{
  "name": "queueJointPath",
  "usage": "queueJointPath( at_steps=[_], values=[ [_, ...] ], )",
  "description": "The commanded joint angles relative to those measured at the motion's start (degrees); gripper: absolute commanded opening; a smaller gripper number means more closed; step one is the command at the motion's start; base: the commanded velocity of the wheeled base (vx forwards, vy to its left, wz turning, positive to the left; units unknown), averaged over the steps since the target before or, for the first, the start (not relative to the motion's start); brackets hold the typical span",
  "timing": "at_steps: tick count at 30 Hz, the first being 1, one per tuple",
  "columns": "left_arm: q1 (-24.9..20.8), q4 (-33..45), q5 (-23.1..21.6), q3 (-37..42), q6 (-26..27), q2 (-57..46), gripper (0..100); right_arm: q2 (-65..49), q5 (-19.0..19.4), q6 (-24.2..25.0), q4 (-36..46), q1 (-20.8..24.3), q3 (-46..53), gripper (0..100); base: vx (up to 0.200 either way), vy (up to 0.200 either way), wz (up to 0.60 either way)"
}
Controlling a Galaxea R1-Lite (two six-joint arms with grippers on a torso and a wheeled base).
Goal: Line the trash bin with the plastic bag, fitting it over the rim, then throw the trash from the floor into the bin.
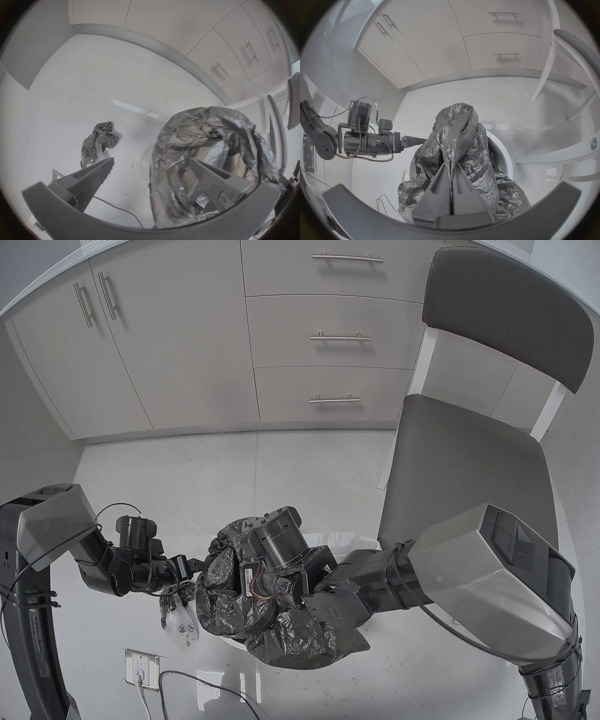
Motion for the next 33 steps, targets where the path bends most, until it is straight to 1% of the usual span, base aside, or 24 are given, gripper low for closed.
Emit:
queueJointPath(
  at_steps=[1, 4, 5, 7, 9, 10, 12, 15, 17, 18, 19, 20, 21, 22, 24, 28, 33],
  values=[
    [-0.7, 0.0, -0.5, 4.7, -0.2, -9.4, 100, -0.2, 0.0, 0.0, -0.2, -0.1, -0.1, 0, 0.000, 0.000, 0.00],
    [-2.6, -0.1, -0.9, 8.3, 0.0, -16.8, 100, -0.1, 0.0, 0.0, -0.2, 0.0, -0.6, 0, 0.000, 0.000, 0.00],
    [-2.9, -0.1, -1.0, 8.7, 0.0, -17.7, 100, 0.0, 0.0, 0.0, -0.2, 0.0, -0.6, 0, 0.000, 0.000, 0.00],
    [-5.3, -0.1, -3.2, 12.9, 0.4, -25.3, 100, 0.4, 0.0, -0.1, 0.1, 0.0, -2.1, 0, 0.000, 0.000, 0.00],
    [-6.2, -0.1, -4.2, 14.4, 0.5, -27.4, 100, 0.7, 0.0, -0.1, 0.1, 0.0, -2.7, 0, 0.000, 0.000, 0.00],
    [-8.4, -0.2, -5.6, 18.0, 1.7, -31.1, 100, 1.0, 0.0, -0.1, 0.3, 0.0, -3.5, 0, 0.000, 0.000, 0.00],
    [-9.4, -0.2, -6.0, 19.9, 4.4, -32.3, 100, 1.1, 0.0, -0.1, 0.3, 0.0, -3.7, 0, 0.000, 0.000, 0.00],
    [-9.5, -0.2, -7.3, 23.9, 14.9, -32.1, 100, 1.3, 0.0, -0.1, 0.3, 0.0, -3.8, 0, 0.000, 0.000, 0.00],
    [-9.3, -0.2, -9.9, 26.0, 19.7, -32.0, 100, 1.3, 0.0, -0.1, 0.3, 0.0, -3.8, 0, 0.000, 0.000, 0.00],
    [-9.3, -0.2, -9.9, 26.0, 19.7, -32.0, 100, 1.3, 0.0, -0.1, 0.3, 0.0, -3.8, 0, 0.000, 0.000, 0.00],
    [-9.2, -0.2, -13.1, 28.4, 25.2, -32.0, 100, 1.3, 0.0, -0.1, 0.2, 0.0, -3.8, 0, 0.000, 0.000, 0.00],
    [-9.2, -0.2, -13.4, 28.6, 26.1, -32.0, 100, 1.3, 0.0, -0.1, 0.2, 0.0, -3.8, 0, 0.000, 0.000, 0.00],
    [-9.2, -0.2, -15.5, 30.5, 32.0, -31.8, 100, 1.3, 0.0, -0.1, 0.2, -0.1, -4.0, 0, 0.000, 0.000, 0.00],
    [-9.1, -0.2, -16.8, 31.3, 35.6, -31.6, 100, 1.2, 0.0, -0.1, 0.3, -0.1, -4.2, 0, 0.000, 0.000, 0.00],
    [-9.0, -0.2, -19.0, 32.0, 40.0, -31.0, 100, 1.2, 0.0, -0.1, 0.3, -0.1, -4.5, 0, 0.000, 0.000, 0.00],
    [-9.5, -0.2, -21.1, 32.3, 40.8, -31.0, 100, 1.2, 0.0, -0.1, 0.3, -0.1, -4.5, 0, 0.000, 0.000, 0.00],
    [-9.4, -0.1, -28.6, 29.7, 40.4, -28.2, 100, 1.3, 0.0, -0.1, 0.2, 0.0, -4.7, 0, 0.000, 0.000, 0.00]
  ],
)
